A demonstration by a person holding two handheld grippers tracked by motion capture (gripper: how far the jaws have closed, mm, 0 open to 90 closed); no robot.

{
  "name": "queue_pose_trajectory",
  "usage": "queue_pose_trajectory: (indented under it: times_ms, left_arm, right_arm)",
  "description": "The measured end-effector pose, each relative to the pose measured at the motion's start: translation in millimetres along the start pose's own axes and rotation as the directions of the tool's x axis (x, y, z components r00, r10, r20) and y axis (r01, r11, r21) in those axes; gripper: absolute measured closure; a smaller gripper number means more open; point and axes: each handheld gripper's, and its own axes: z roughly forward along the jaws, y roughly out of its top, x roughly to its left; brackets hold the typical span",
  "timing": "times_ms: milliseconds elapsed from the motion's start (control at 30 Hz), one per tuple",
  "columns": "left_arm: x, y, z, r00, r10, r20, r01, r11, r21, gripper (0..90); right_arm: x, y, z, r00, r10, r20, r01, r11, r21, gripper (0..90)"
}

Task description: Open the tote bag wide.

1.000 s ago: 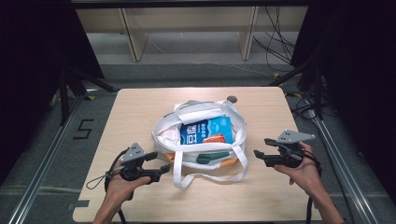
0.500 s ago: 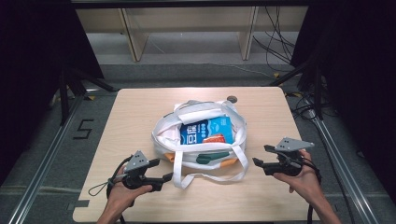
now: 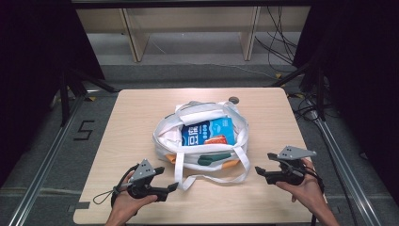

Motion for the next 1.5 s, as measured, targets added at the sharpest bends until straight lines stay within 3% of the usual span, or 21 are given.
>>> queue_pose_trajectory:
  times_ms: [67, 233, 300, 767, 867, 933, 967, 1033, 1100, 1133, 1167, 1267, 1367, 1500]
  left_arm:
    - [-1.9, -4.1, 1.6, 1.0000, 0.006, 0.005, -0.007, 1.0000, 0.007, 20.3]
    - [-6.4, -7.9, 1.4, 0.9999, 0.003, 0.011, -0.003, 0.9998, -0.017, 18.1]
    - [-8.1, -9.4, 0.5, 0.9999, 0.012, 0.009, -0.012, 0.9997, -0.019, 17.4]
    - [-26.5, -25.3, -0.4, 0.9998, 0.016, 0.015, -0.016, 0.9999, -0.001, 15.3]
    - [-24.8, -26.0, -1.3, 0.9991, 0.042, 0.005, -0.042, 0.9991, 0.009, 15.3]
    - [-25.0, -26.5, -0.8, 0.9995, 0.033, 0.002, -0.033, 0.9995, 0.005, 15.3]
    - [-23.0, -26.4, -1.6, 0.9986, 0.052, -0.001, -0.052, 0.9983, 0.024, 15.3]
    - [-25.5, -27.5, 0.1, 1.0000, 0.003, 0.001, -0.003, 1.0000, 0.008, 15.3]
    - [-23.2, -26.9, -1.3, 0.9995, 0.032, -0.007, -0.032, 0.9991, 0.028, 15.3]
    - [-21.6, -26.6, -1.6, 0.9987, 0.050, -0.012, -0.049, 0.9982, 0.035, 15.2]
    - [-25.2, -27.8, -0.2, 0.9999, -0.003, -0.013, 0.003, 0.9999, 0.012, 15.2]
    - [-23.1, -27.7, -0.5, 0.9998, 0.019, -0.007, -0.019, 0.9995, 0.024, 15.2]
    - [-23.2, -27.8, -0.1, 0.9998, 0.016, -0.007, -0.016, 0.9996, 0.024, 15.3]
    - [-23.0, -27.8, -0.1, 0.9998, 0.013, -0.012, -0.012, 0.9994, 0.031, 15.3]
  right_arm:
    - [0.6, -2.6, 0.0, 0.9995, -0.030, 0.005, 0.030, 1.000, -0.002, 26.6]
    - [3.8, -6.5, -0.9, 0.9992, -0.024, -0.033, 0.025, 1.000, 0.006, 26.2]
    - [8.0, -9.5, -2.2, 0.9999, -0.014, -0.006, 0.014, 1.000, 0.002, 26.2]
    - [16.9, -36.3, -9.6, 0.9994, -0.024, -0.023, 0.025, 0.999, 0.024, 25.6]
    - [17.7, -41.8, -12.9, 0.9993, -0.034, -0.014, 0.034, 0.999, 0.025, 25.5]
    - [19.6, -45.1, -14.7, 0.9995, -0.016, -0.029, 0.017, 1.000, 0.025, 25.5]
    - [19.5, -46.8, -14.9, 0.9989, -0.023, -0.041, 0.024, 0.999, 0.024, 25.5]
    - [21.3, -49.9, -16.8, 0.9991, -0.025, -0.035, 0.026, 0.999, 0.030, 25.5]
    - [23.8, -52.4, -17.6, 0.9992, -0.014, -0.037, 0.015, 0.999, 0.032, 25.5]
    - [23.6, -53.3, -17.8, 0.9991, -0.030, -0.031, 0.031, 0.999, 0.033, 25.5]
    - [24.3, -54.0, -17.8, 0.9989, -0.025, -0.039, 0.026, 0.999, 0.036, 25.5]
    - [25.4, -55.2, -17.7, 0.9991, -0.018, -0.037, 0.020, 0.999, 0.043, 25.5]
    - [22.4, -55.4, -17.0, 0.9986, -0.040, -0.036, 0.041, 0.998, 0.039, 25.5]
    - [22.8, -55.9, -15.8, 0.9980, -0.026, -0.058, 0.029, 0.998, 0.049, 25.5]
